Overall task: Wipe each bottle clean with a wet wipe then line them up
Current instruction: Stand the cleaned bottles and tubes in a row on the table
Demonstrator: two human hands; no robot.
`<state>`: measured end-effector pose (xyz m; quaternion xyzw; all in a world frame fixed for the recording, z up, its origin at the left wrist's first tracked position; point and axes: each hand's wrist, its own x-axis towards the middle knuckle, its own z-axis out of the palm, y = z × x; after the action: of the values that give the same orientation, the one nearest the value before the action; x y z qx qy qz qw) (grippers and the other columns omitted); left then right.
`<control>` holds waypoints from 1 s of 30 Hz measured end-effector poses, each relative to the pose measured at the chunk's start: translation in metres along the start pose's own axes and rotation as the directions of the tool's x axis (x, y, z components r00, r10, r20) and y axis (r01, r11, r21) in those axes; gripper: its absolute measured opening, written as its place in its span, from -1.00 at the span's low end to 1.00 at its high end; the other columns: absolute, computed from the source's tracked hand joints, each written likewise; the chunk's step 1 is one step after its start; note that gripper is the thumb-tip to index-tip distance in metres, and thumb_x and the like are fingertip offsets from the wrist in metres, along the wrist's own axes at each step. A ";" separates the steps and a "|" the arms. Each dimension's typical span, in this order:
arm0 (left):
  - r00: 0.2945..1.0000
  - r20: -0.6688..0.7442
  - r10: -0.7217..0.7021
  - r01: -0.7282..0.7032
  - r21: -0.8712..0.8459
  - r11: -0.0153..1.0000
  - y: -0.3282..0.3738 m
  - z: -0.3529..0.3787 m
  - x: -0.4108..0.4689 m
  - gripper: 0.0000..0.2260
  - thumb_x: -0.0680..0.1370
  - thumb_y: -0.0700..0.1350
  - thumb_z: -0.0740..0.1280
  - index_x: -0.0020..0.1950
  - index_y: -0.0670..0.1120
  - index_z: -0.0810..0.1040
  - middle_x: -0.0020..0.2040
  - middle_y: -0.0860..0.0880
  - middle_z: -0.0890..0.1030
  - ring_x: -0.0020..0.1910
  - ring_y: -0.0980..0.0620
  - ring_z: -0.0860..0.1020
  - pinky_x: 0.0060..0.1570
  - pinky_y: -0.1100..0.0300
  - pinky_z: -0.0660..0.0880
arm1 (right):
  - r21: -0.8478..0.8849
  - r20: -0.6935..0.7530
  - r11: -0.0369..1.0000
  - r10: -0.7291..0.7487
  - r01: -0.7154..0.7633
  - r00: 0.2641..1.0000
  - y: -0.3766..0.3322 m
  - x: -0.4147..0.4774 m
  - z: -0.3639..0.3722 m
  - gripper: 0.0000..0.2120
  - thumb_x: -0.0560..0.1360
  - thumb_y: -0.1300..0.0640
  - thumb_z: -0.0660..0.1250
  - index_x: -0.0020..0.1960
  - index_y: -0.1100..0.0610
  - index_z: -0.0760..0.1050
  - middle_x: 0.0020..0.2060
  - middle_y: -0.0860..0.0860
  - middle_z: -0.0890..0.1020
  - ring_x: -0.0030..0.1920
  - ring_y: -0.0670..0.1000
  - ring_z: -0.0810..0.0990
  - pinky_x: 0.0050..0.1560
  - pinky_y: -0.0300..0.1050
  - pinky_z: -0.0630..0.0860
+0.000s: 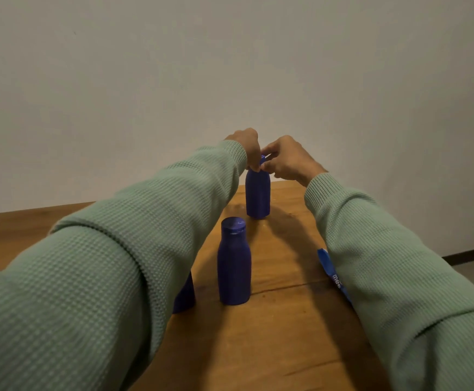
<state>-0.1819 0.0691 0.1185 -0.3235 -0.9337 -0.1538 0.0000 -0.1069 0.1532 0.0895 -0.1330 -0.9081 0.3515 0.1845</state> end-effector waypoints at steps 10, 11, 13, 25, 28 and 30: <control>1.000 0.017 0.006 -0.006 -0.043 0.999 0.000 0.008 0.005 -0.70 0.46 -0.21 0.47 0.16 -0.20 0.56 -0.02 -0.11 0.64 -0.01 -0.05 0.61 0.09 0.08 0.57 | 0.039 0.005 0.997 0.062 -0.063 0.998 0.012 0.003 0.004 -0.59 0.45 0.34 0.38 0.28 0.21 0.47 0.13 0.15 0.58 0.08 0.12 0.58 0.09 0.07 0.57; 1.000 0.021 0.006 -0.005 -0.046 0.999 0.000 0.009 0.005 -0.70 0.45 -0.20 0.47 0.16 -0.20 0.56 -0.03 -0.11 0.64 -0.01 -0.05 0.62 0.09 0.08 0.57 | 0.038 0.010 0.997 0.070 -0.070 0.998 0.014 0.003 0.004 -0.58 0.45 0.35 0.37 0.29 0.20 0.46 0.13 0.15 0.58 0.06 0.11 0.58 0.06 0.04 0.58; 1.000 0.026 0.005 -0.004 -0.048 0.999 0.000 0.011 0.004 -0.70 0.45 -0.20 0.48 0.15 -0.20 0.56 -0.06 -0.10 0.63 -0.03 -0.05 0.62 0.06 0.10 0.57 | 0.032 0.024 0.996 0.081 -0.081 0.996 0.016 0.002 0.006 -0.58 0.45 0.36 0.36 0.30 0.19 0.45 0.12 0.15 0.58 0.02 0.10 0.59 0.00 -0.03 0.59; 0.999 0.046 0.002 0.000 -0.047 0.999 -0.003 0.014 0.000 -0.76 0.46 -0.17 0.47 -0.01 -0.15 0.44 -0.11 -0.10 0.57 -0.11 -0.04 0.57 -0.03 0.14 0.54 | 0.006 0.044 0.994 0.105 -0.105 0.993 0.014 0.002 0.009 -0.57 0.48 0.36 0.32 0.34 0.21 0.41 0.17 0.16 0.56 0.12 0.14 0.55 0.15 0.11 0.53; 0.999 0.053 0.004 -0.003 -0.015 1.000 -0.004 0.009 -0.004 -0.76 0.46 -0.15 0.48 -0.03 -0.15 0.45 -0.10 -0.11 0.59 -0.10 -0.04 0.58 0.02 0.10 0.56 | -0.012 0.041 0.994 0.110 -0.110 0.993 0.015 0.002 0.008 -0.54 0.48 0.34 0.32 0.37 0.22 0.37 0.23 0.17 0.52 0.19 0.16 0.52 0.20 0.14 0.49; 0.999 0.054 -0.001 0.001 0.008 1.000 -0.003 0.001 -0.007 -0.78 0.46 -0.13 0.48 -0.10 -0.15 0.46 -0.10 -0.10 0.61 -0.11 -0.04 0.59 0.03 0.08 0.58 | -0.004 0.015 0.993 0.115 -0.115 0.993 0.015 0.001 0.004 -0.52 0.48 0.32 0.33 0.38 0.20 0.35 0.26 0.16 0.51 0.22 0.15 0.50 0.23 0.14 0.47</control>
<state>-0.1781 0.0625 0.1160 -0.3271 -0.9341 -0.1411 -0.0242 -0.1079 0.1623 0.0766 -0.1827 -0.9008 0.3612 0.1571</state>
